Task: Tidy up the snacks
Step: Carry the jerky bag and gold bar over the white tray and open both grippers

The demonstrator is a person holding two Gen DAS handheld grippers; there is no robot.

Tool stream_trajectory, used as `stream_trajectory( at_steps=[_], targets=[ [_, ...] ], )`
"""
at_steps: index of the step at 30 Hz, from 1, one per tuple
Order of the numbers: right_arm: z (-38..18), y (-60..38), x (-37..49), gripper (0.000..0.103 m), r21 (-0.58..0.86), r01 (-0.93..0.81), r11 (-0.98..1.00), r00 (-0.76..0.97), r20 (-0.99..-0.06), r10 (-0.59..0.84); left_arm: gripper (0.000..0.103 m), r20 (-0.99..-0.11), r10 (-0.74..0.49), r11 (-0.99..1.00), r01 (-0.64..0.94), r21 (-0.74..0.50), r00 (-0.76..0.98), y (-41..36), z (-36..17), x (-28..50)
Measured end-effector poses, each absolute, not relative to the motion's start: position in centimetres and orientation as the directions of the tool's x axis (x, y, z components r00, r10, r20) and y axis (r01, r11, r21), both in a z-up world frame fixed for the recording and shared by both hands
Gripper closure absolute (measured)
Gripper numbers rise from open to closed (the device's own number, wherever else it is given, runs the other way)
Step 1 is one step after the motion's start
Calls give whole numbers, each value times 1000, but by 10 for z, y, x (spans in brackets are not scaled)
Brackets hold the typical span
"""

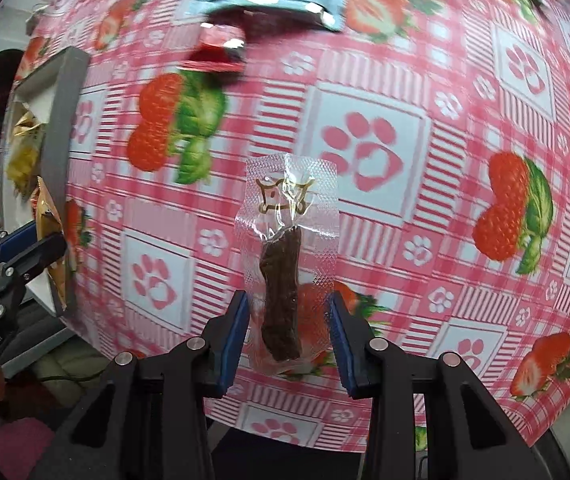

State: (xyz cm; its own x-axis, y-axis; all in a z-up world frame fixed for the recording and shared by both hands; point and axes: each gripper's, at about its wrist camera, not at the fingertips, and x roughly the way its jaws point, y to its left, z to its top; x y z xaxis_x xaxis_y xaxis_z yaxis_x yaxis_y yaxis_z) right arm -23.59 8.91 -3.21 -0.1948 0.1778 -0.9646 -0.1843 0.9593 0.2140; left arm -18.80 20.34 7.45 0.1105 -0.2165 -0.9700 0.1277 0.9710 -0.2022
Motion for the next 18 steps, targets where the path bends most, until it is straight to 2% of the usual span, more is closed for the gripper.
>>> stream_trajectory(
  at_steps=[6,18],
  targets=[
    [-11,138,-222,62,235,-264,936,-184,-964,190,79,-970,-201,978,77,-192,137,209,78,-192],
    [16,248,-209,62,273,-452,849,-173,-961,217,79,-966,-173,976,-99,-194,194,271,88,-215]
  ],
)
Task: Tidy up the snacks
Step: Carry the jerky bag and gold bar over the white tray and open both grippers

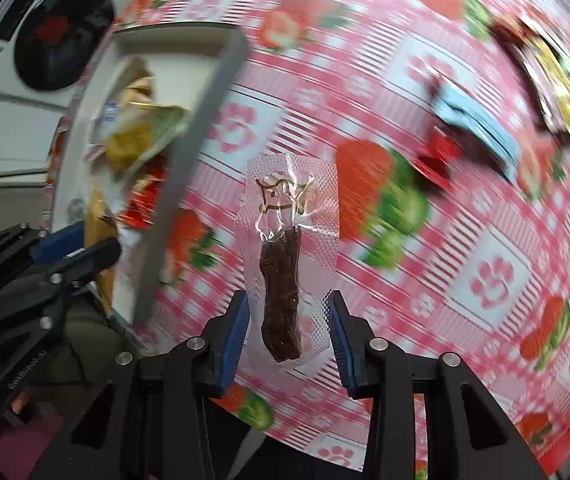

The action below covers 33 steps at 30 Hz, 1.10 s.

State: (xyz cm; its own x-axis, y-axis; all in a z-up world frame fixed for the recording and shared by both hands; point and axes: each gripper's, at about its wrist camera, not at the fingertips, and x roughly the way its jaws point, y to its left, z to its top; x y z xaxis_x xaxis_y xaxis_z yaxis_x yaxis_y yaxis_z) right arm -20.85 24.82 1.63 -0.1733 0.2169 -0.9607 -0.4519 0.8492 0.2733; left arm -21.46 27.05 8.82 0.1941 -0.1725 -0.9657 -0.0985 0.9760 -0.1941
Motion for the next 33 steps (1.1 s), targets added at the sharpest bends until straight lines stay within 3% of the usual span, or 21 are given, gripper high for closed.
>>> stream_trajectory(
  at_steps=[15,33],
  targets=[
    [22,387,-226,62,341,-644,685,-241,-940,241,79,-978,-102,937,-312,-157,185,348,77,-257],
    [6,420,-243,62,305,-712,633,-261,-951,164,79,-988,-80,927,-353,-124,135,363,62,-270]
  ],
)
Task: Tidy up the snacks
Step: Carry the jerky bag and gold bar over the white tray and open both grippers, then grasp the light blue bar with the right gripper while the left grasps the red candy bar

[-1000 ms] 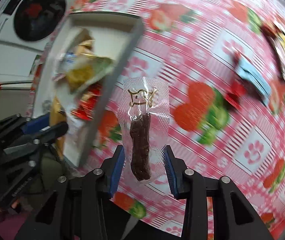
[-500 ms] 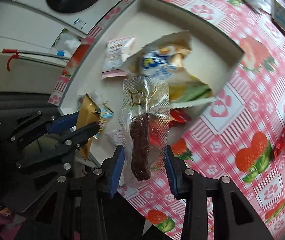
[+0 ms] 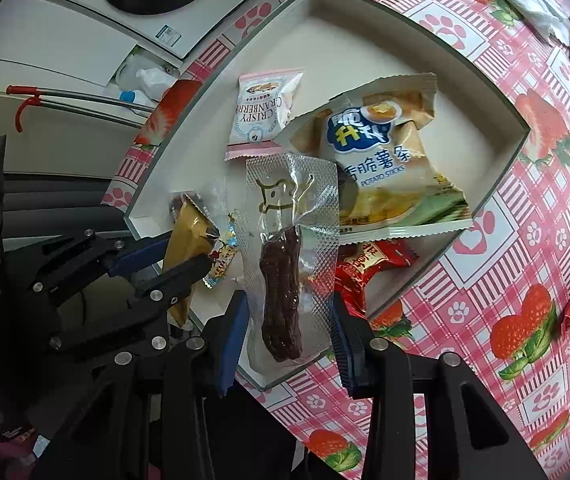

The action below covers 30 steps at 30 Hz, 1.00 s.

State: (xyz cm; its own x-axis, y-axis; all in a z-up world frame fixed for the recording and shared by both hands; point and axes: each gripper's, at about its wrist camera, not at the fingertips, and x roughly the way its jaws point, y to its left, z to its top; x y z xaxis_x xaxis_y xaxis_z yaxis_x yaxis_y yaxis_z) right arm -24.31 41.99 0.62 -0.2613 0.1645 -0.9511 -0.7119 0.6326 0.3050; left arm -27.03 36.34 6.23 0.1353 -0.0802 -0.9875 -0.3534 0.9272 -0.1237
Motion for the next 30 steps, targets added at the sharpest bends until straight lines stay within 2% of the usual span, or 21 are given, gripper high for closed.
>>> stream_trajectory(
  at_steps=[12,13,15,16,17,18,19,20,26,30],
  targets=[
    [5,421,-239,61,293,-711,639,-247,-955,163,78,-992,-58,928,-359,-96,115,361,57,-268],
    [5,418,-238,61,296,-709,640,-251,-954,163,74,-992,-61,929,-358,-96,108,361,56,-266],
    [5,416,-236,59,306,-701,644,-263,-951,165,53,-993,-60,927,-362,-94,103,360,55,-265],
    [4,414,-235,58,310,-695,649,-268,-949,167,33,-993,-53,927,-364,-88,105,360,56,-265],
    [4,411,-233,54,312,-687,656,-270,-948,168,22,-993,-40,927,-366,-79,113,359,58,-264],
    [4,409,-231,44,312,-678,666,-270,-948,169,22,-992,-30,928,-365,-74,123,359,60,-263],
    [4,406,-229,14,309,-671,674,-266,-949,170,22,-991,-29,930,-361,-74,127,358,62,-261],
    [6,400,-225,0,306,-656,690,-254,-950,180,22,-992,-31,930,-359,-74,125,358,62,-261],
    [3,351,-195,0,306,-527,793,-232,-949,212,22,-993,-38,932,-355,-76,115,356,63,-252],
    [-12,291,-162,0,289,-347,892,-224,-949,221,22,-992,-39,936,-343,-78,119,352,69,-246]
  ],
)
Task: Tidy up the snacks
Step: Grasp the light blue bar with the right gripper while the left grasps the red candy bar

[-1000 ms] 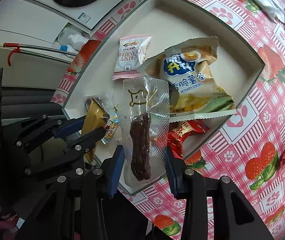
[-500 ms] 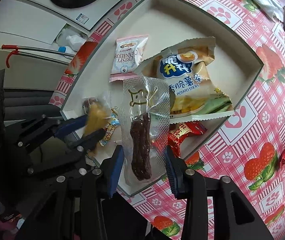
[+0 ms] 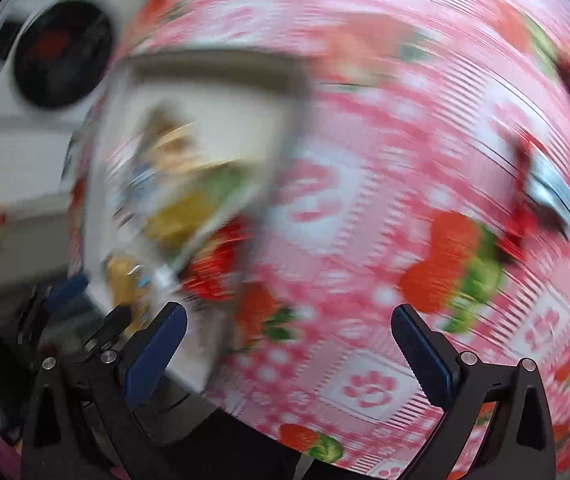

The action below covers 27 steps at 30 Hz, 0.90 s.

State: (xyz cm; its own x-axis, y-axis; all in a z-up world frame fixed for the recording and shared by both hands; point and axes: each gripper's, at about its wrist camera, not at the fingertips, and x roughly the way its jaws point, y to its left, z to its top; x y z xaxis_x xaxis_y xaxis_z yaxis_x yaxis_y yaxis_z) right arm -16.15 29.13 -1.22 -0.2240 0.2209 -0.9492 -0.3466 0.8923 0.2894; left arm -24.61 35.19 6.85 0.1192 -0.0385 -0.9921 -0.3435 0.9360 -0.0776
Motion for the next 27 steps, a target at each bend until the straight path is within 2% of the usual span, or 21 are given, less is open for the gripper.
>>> stream_trajectory(
  at_steps=[3,6,11,18,27],
  targets=[
    [-25,231,-131,0,308,-73,949,-215,-934,286,22,-992,-25,945,-322,-63,123,347,72,-245],
    [-36,164,-106,0,323,253,912,-158,-916,368,22,-992,-21,952,-302,-58,124,340,75,-241],
    [-44,109,-77,0,211,466,859,-93,-954,284,22,-993,-20,961,-271,-51,119,330,79,-236],
    [-62,88,-48,0,149,520,841,-73,-973,218,22,-995,-16,973,-226,-39,103,308,85,-228],
    [-76,73,-73,0,72,350,934,-148,-980,131,22,-994,-48,988,-142,-62,98,271,87,-208]
  ],
)
